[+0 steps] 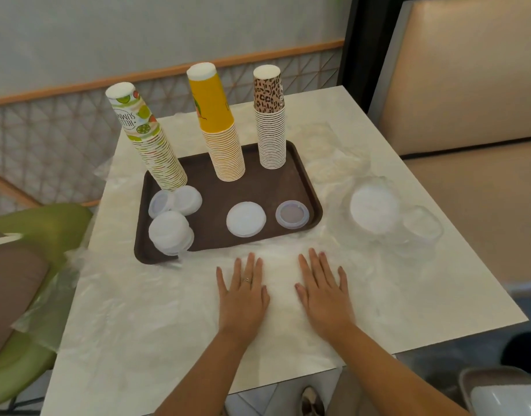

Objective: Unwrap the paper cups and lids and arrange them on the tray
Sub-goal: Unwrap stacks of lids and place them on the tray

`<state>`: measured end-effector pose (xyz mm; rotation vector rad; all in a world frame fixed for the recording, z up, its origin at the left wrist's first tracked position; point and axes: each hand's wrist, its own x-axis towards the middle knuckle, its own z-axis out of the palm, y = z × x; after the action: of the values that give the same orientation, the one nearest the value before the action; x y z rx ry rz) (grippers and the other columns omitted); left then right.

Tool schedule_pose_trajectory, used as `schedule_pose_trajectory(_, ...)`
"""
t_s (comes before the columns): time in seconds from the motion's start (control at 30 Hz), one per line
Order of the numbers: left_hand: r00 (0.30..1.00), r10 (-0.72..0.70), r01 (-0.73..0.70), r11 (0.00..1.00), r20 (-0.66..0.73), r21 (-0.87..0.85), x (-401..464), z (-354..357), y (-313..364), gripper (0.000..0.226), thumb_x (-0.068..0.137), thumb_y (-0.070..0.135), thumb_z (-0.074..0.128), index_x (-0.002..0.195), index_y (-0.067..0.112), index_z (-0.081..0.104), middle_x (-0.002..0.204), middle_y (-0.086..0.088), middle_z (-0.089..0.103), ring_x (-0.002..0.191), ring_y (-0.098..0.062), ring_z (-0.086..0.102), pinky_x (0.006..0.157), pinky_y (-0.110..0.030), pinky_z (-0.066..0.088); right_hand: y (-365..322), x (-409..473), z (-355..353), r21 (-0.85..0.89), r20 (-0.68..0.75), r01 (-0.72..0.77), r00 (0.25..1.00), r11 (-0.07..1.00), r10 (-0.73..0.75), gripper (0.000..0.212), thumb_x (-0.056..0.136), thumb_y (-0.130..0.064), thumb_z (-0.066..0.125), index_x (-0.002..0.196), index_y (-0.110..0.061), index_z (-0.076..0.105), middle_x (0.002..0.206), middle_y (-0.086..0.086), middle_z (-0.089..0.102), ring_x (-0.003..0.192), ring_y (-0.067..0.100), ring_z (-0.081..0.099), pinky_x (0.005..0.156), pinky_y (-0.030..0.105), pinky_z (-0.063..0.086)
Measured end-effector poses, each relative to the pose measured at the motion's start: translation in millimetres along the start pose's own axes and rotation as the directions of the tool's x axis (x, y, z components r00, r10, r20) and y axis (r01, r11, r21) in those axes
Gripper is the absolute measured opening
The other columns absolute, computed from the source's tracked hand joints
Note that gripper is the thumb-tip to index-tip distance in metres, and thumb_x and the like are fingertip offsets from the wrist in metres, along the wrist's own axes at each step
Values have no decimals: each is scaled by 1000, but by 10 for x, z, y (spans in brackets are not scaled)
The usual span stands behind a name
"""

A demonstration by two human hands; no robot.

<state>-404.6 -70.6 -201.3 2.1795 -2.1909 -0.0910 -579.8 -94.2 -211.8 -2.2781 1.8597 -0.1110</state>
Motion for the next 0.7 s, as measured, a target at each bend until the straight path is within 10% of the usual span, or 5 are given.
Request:
schedule_pose_trajectory(0.27,995,89,-80,975,37,-207,-344,53,826,50,96,32,25,137,13,45,142,-1,49,134,-13,39,110,-37,12,65,7,68,-71,8,68,998,995,-67,67,84,-37,29,148,-15,25,157,9,20,142,26,22,108,46,16)
schedule_pose_trajectory(0.47,1000,3,-4,997,-15,-77,-522,126,101,53,96,34,27,146,18,33,153,2,31,140,-13,22,112,-38,9,11,27,4,-3,0,21,1000,1000,-21,61,100,-41,1,143,-17,37,150,6,37,138,20,26,107,43,21)
schedule_pose_trajectory(0.7,966,-178,169,984,-185,-62,-755,54,-473,62,93,37,30,150,13,22,156,-4,22,141,-19,23,116,-39,2,43,-2,23,-18,38,86,996,996,-85,84,76,-66,-29,148,-26,-11,156,-3,-17,143,14,-15,115,43,-2)
